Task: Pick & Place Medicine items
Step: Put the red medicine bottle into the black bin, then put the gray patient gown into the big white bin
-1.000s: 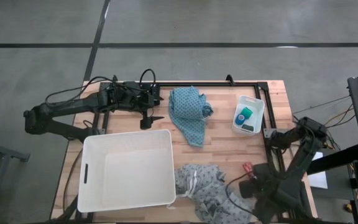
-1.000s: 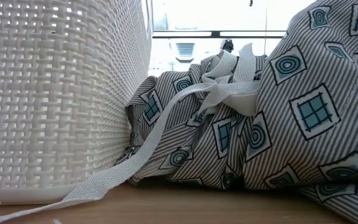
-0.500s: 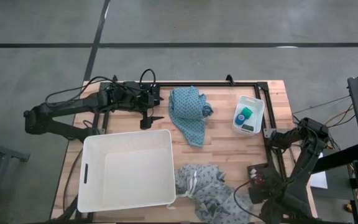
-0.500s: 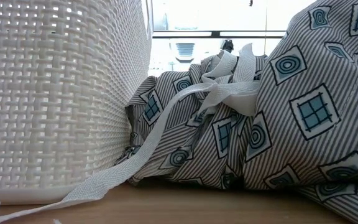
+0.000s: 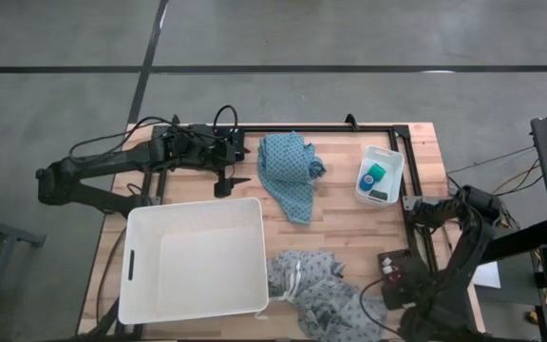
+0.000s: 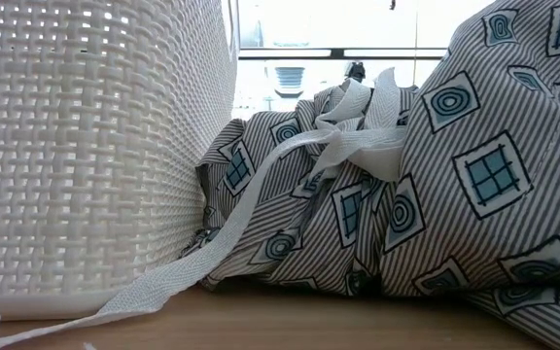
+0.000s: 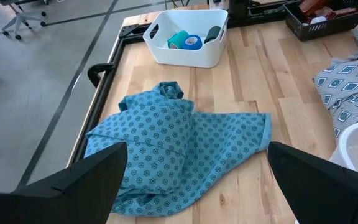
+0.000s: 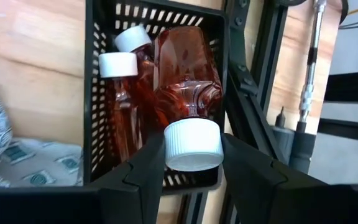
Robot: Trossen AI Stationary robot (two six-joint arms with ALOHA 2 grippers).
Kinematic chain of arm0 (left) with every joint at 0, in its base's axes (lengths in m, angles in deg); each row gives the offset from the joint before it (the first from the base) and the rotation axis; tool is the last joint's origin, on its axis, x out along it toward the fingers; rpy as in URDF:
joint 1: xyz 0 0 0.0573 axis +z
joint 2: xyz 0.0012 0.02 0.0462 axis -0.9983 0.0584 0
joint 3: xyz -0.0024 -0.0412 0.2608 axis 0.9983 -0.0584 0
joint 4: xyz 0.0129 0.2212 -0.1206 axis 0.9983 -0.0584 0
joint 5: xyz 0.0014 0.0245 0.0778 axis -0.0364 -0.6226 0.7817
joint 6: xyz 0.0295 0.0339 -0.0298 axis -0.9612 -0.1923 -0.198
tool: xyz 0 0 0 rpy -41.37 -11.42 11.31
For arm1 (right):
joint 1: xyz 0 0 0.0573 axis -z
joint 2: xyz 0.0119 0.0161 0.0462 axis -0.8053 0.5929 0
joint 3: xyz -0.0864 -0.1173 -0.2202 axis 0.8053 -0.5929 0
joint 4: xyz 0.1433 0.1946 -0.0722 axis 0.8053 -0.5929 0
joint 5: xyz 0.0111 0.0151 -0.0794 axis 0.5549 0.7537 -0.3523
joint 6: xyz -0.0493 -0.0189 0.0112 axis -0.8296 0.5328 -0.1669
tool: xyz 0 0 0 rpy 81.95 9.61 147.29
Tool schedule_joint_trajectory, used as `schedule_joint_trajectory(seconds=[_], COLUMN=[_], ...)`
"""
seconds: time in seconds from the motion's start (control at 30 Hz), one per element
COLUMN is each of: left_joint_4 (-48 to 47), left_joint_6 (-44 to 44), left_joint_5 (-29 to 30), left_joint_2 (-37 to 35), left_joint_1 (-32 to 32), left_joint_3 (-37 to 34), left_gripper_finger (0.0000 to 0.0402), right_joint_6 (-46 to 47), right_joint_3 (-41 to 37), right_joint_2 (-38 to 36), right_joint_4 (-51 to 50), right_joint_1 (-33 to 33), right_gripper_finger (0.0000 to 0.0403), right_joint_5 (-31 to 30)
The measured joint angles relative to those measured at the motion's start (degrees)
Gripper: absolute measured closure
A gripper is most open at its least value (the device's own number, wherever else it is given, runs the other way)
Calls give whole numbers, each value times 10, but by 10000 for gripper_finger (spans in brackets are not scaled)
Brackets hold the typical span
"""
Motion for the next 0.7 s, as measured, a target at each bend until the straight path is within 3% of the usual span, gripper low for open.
schedule_joint_trajectory(seconds=[0.37,0.7], left_joint_4=[0,0], left_joint_6=[0,0], left_joint_5=[0,0], left_joint_2=[0,0], left_joint_1=[0,0], left_joint_3=[0,0], left_gripper_finger=[9,9], right_joint_6=[-2,-5], right_joint_3=[-10,-10], right_joint_2=[30,46], right_joint_4=[16,38], right_joint_1=[0,-2], right_gripper_finger=[257,221], right_joint_5=[-2,-1])
